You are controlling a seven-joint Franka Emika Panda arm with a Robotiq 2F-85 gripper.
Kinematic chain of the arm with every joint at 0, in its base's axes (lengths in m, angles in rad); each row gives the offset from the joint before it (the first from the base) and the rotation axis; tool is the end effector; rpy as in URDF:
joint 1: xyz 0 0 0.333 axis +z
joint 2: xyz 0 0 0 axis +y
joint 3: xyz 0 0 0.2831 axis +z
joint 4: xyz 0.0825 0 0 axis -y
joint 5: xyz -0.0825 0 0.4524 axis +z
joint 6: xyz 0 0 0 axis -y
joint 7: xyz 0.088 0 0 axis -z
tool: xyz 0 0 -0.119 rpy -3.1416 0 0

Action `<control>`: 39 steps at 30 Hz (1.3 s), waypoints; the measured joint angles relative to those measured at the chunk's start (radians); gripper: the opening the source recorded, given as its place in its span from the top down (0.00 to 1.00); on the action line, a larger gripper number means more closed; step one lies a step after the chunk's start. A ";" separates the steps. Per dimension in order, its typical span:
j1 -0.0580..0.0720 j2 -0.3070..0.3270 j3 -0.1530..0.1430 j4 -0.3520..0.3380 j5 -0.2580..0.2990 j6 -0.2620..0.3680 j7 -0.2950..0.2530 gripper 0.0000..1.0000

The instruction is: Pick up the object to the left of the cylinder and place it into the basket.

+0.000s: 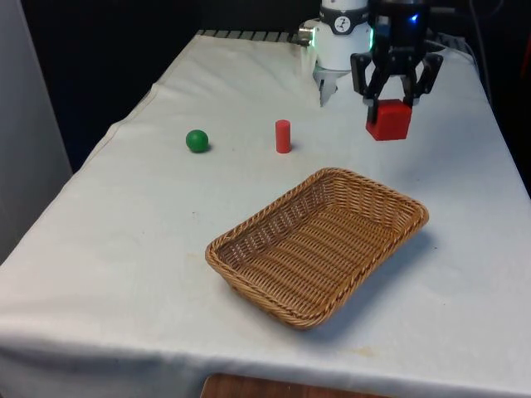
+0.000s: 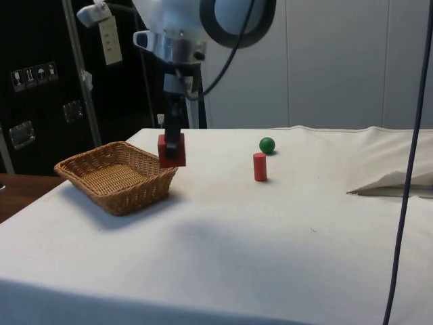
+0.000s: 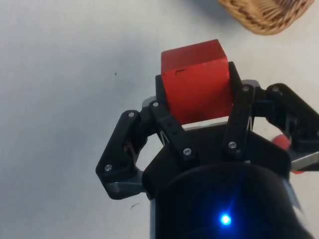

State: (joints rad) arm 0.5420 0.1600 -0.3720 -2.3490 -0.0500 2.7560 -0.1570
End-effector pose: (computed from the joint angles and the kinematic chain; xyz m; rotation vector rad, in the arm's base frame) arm 0.5688 0.0940 0.1957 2.9810 0.5776 0.3927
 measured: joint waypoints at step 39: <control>-0.042 0.253 -0.051 0.310 0.044 -0.005 -0.021 0.99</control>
State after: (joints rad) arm 0.5000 0.4130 -0.4230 -2.0390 -0.0060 2.7510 -0.1780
